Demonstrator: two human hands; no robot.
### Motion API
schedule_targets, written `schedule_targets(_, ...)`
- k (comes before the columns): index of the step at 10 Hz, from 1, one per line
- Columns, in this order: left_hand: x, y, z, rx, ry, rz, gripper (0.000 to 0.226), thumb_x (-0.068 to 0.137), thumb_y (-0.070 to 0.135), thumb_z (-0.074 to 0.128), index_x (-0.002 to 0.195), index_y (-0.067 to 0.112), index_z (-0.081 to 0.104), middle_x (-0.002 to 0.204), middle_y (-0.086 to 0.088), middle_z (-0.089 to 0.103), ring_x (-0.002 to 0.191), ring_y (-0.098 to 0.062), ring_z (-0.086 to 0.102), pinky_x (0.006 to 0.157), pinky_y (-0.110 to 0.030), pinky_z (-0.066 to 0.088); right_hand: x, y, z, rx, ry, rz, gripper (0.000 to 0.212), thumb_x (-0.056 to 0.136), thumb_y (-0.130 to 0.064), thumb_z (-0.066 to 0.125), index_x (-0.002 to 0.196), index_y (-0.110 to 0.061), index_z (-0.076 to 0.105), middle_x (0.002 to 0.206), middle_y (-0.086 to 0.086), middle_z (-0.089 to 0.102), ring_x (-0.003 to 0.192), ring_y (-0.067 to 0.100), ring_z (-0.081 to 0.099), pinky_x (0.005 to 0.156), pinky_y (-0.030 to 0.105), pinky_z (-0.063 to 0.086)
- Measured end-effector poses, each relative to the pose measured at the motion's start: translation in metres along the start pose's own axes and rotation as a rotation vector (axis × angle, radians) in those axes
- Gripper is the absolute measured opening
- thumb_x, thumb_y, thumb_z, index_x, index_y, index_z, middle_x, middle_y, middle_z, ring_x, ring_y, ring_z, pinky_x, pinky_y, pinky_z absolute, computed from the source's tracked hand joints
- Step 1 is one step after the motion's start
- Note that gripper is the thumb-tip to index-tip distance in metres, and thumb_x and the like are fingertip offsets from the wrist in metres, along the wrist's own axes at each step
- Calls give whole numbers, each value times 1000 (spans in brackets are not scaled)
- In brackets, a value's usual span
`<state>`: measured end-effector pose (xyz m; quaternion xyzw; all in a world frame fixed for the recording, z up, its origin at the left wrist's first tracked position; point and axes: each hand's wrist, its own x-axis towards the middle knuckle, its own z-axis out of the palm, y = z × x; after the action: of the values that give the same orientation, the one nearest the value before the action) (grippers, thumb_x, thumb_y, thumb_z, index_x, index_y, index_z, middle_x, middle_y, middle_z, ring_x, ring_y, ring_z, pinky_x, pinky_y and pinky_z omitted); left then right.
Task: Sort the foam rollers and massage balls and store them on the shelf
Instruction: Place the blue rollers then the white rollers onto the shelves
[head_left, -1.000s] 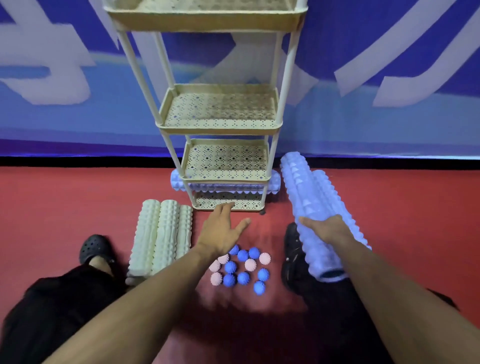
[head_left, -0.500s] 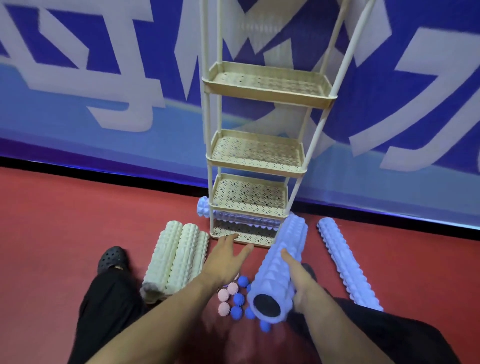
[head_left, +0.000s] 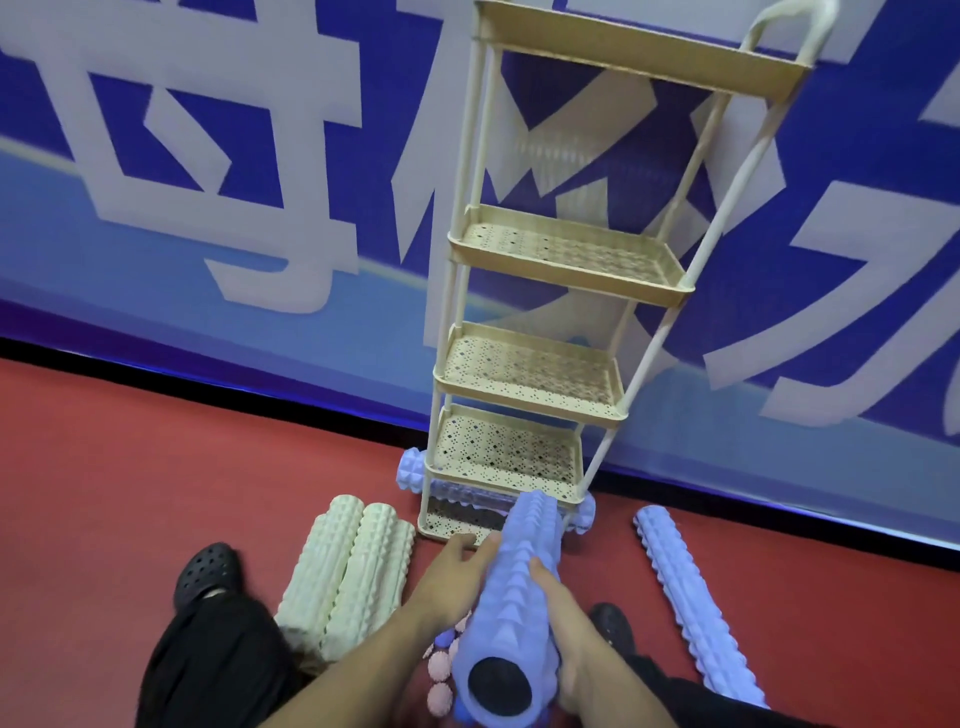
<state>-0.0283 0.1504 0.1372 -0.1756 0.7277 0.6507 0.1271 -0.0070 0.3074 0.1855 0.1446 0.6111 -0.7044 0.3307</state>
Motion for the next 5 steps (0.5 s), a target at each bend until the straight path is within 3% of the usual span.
schedule_targets(1, 2, -2, 0, -87, -46, -22, 59, 86, 68, 61, 114, 15, 63, 93, 6, 73, 75, -3, 68, 68, -21, 49, 12, 14, 5, 188, -60, -198, 97, 69, -61, 83, 145, -10, 49, 148, 16, 52, 135, 24, 52, 116, 49, 36)
schedule_targets(2, 9, -10, -2, -121, -96, -39, 86, 71, 83, 66, 116, 10, 66, 105, -4, 75, 94, -17, 73, 82, -34, 57, 25, 27, 2, 280, -44, -123, 83, 85, -51, 77, 152, -18, 42, 158, 20, 37, 148, 29, 34, 124, 48, 23)
schedule_targets(3, 17, -15, -5, -128, -122, -42, 88, 69, 84, 66, 111, 6, 68, 104, -8, 75, 94, -22, 73, 89, -42, 57, 24, 26, 5, 294, -9, -26, 66, 93, -51, 69, 147, -19, 51, 151, 20, 47, 144, 33, 40, 122, 49, 27)
schedule_targets(4, 16, -7, -8, -155, -150, -37, 79, 75, 79, 63, 110, 8, 71, 106, -8, 76, 99, -27, 73, 96, -49, 55, 17, 11, 15, 27, 71, -43, 51, 88, -50, 73, 121, -11, 69, 112, 13, 75, 103, 27, 72, 89, 41, 58)
schedule_targets(5, 21, 1, -10, -167, -152, -29, 86, 75, 82, 60, 110, 4, 68, 95, -6, 68, 87, -21, 66, 86, -45, 53, 15, -5, 16, -134, 208, -104, 43, 83, -43, 79, 103, -5, 74, 87, 14, 78, 80, 31, 77, 74, 44, 62)
